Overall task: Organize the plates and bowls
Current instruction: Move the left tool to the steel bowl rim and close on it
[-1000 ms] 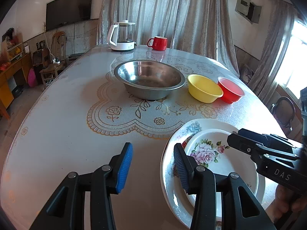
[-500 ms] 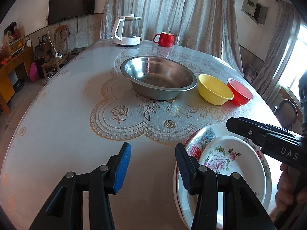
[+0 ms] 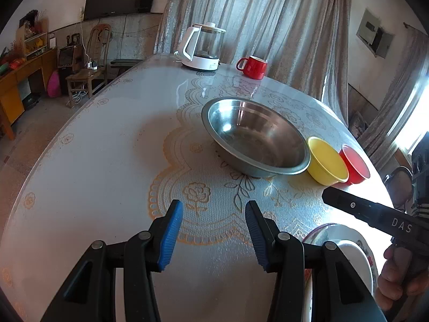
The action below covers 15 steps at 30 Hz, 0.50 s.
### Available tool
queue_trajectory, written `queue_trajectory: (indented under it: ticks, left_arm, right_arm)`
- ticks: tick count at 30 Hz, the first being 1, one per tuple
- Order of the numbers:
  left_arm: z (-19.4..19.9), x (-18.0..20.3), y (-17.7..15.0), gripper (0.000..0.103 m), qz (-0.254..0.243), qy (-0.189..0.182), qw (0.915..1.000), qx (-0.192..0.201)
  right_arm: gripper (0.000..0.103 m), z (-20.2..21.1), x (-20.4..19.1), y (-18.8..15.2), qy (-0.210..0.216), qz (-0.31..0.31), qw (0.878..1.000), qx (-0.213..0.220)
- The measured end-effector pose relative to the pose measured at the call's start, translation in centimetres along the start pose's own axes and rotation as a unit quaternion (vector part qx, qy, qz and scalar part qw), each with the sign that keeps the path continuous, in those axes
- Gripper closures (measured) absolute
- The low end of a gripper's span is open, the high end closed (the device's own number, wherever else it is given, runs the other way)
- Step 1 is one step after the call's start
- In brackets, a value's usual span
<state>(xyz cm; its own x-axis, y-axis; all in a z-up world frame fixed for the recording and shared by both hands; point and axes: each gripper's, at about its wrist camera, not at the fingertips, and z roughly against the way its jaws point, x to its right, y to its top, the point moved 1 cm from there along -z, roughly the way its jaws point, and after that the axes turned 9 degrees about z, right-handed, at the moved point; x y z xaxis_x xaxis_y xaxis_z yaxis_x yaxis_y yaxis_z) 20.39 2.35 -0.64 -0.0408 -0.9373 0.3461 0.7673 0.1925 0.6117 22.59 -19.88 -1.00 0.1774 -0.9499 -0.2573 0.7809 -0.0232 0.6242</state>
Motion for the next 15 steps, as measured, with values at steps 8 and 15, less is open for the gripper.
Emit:
queue_trajectory:
  ticks: [8,15]
  left_arm:
    - [-1.2,-0.7,2.6,0.047,0.02,-0.008,0.9997,0.009]
    - [-1.9,-1.0,3.2,0.042,0.023,-0.014,0.9996,-0.002]
  right_arm:
    - [0.065,-1.7,-0.3,2.3,0.025,-0.015,1.0,-0.004]
    - [0.065,-2.1,0.0,3.2,0.042,-0.032,0.999,-0.011]
